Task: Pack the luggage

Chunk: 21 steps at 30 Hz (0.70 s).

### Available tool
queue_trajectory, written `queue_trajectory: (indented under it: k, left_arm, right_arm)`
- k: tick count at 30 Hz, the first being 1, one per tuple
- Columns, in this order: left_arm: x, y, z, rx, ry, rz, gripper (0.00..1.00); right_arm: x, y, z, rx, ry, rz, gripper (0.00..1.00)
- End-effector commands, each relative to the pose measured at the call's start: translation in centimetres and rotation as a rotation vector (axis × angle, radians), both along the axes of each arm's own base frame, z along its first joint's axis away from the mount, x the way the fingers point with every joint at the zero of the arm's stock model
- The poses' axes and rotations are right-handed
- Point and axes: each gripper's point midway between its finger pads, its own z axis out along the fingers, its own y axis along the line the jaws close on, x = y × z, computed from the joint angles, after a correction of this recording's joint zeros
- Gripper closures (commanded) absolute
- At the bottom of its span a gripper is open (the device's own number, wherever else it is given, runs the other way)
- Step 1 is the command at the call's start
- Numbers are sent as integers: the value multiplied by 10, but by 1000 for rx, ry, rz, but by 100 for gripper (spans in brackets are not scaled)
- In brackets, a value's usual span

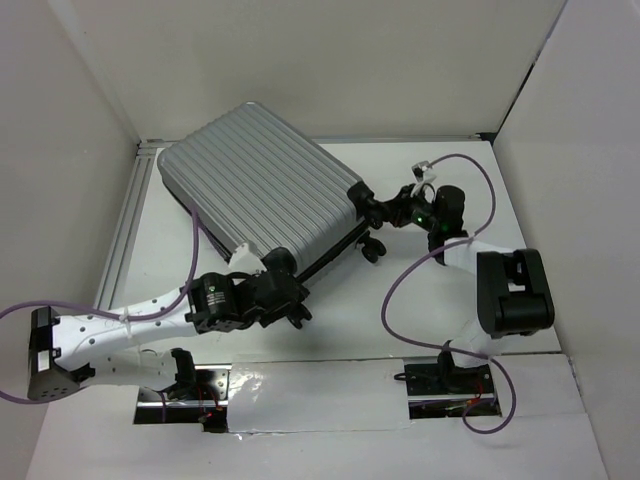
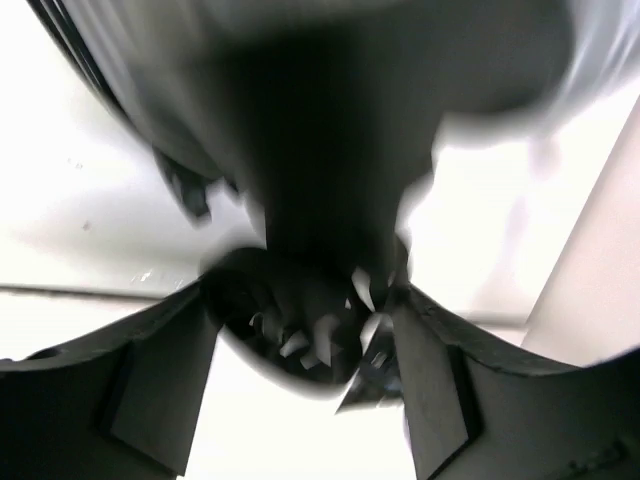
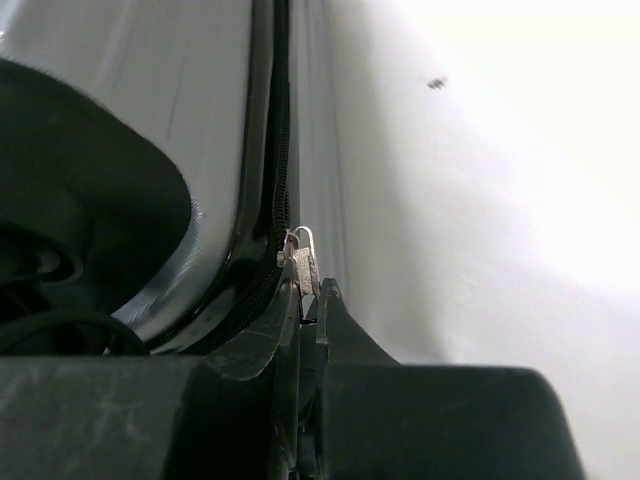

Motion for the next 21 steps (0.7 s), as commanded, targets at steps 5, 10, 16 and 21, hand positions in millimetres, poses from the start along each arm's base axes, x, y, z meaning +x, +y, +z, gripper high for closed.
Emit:
queue_trajectory:
  k: [5, 10, 16, 21]
  left_arm:
    - [-96, 113, -54, 420, 298, -379, 100]
    - [-97, 128, -48, 434, 299, -326, 100]
    - [-78, 109, -20, 372, 211, -273, 89]
    - [-57, 89, 11, 379, 126, -278, 2]
  right_arm:
    - [133, -97, 145, -144, -558, -414, 100]
    - [135, -85, 157, -115, -573, -367, 100]
    - [83, -85, 159, -94, -601, -416, 100]
    - [43, -64, 139, -105, -557, -416, 100]
